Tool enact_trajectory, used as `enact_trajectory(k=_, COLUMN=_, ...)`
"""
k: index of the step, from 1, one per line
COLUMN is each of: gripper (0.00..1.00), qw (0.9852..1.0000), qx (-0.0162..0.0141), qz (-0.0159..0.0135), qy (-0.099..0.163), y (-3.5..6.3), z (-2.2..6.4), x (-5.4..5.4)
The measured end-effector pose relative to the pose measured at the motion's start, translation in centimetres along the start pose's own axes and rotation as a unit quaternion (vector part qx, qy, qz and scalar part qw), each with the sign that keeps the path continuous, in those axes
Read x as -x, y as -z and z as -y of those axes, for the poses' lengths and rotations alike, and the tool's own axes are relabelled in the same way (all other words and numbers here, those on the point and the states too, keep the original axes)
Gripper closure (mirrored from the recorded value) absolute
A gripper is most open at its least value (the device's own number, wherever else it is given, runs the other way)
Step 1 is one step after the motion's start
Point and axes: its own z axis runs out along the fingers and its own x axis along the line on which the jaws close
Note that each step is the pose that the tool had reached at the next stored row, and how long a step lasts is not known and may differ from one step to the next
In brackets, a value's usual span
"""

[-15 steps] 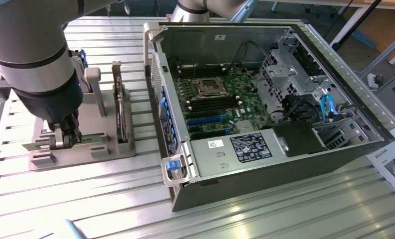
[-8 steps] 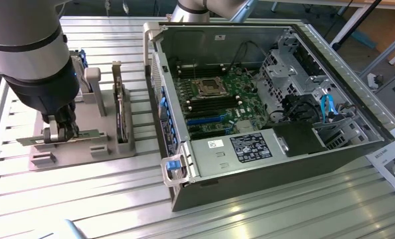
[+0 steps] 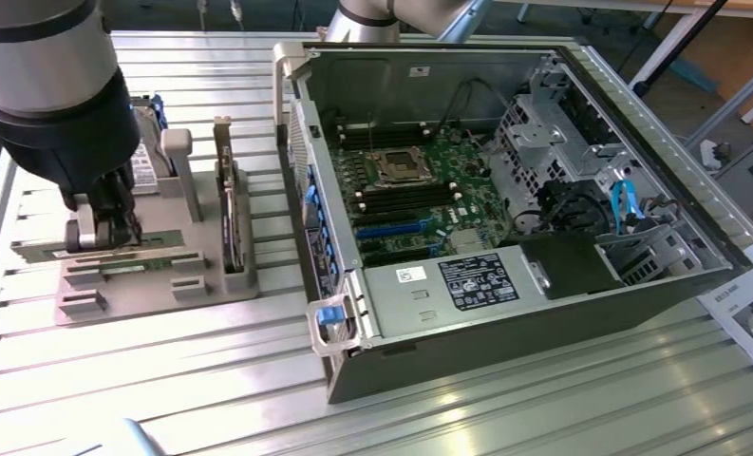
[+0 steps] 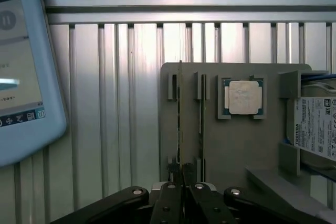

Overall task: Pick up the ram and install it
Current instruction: 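Pick up the ram and move it above insertion slot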

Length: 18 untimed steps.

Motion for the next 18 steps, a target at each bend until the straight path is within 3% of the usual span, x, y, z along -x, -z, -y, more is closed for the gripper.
enact_trajectory(k=18, gripper=0.88, qw=1.0000, qx=0.0000, qz=0.0000, qy=0.000, y=5.57, z=-0.20, x=0.1)
